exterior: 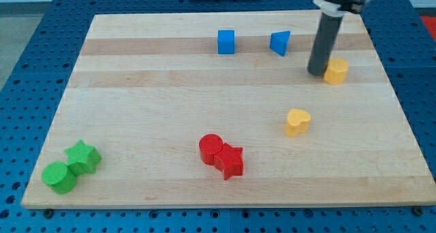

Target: Place the yellow hexagon at the center right of the board

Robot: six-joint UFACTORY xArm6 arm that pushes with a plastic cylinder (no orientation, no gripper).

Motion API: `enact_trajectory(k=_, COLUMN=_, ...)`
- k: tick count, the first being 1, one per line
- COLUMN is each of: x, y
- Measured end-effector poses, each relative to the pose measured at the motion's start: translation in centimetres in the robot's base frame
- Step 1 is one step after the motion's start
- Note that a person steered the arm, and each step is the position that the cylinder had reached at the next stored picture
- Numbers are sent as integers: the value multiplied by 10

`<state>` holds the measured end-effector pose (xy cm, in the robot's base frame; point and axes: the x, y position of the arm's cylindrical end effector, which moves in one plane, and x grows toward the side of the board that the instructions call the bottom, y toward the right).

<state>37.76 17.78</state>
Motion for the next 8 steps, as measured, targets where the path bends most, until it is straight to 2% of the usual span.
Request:
enact_trajectory(k=1, x=5, y=22)
enact_trajectory(k=3, x=3, y=2)
enact_trajectory(k=4, x=23, y=-21)
enact_trajectory(k=5, x=16, y=-30)
enact_trajectory(k=6, x=-56, y=-31)
enact_trajectory(k=7, x=-88, y=6)
enact_trajectory(k=8, x=-87, y=78)
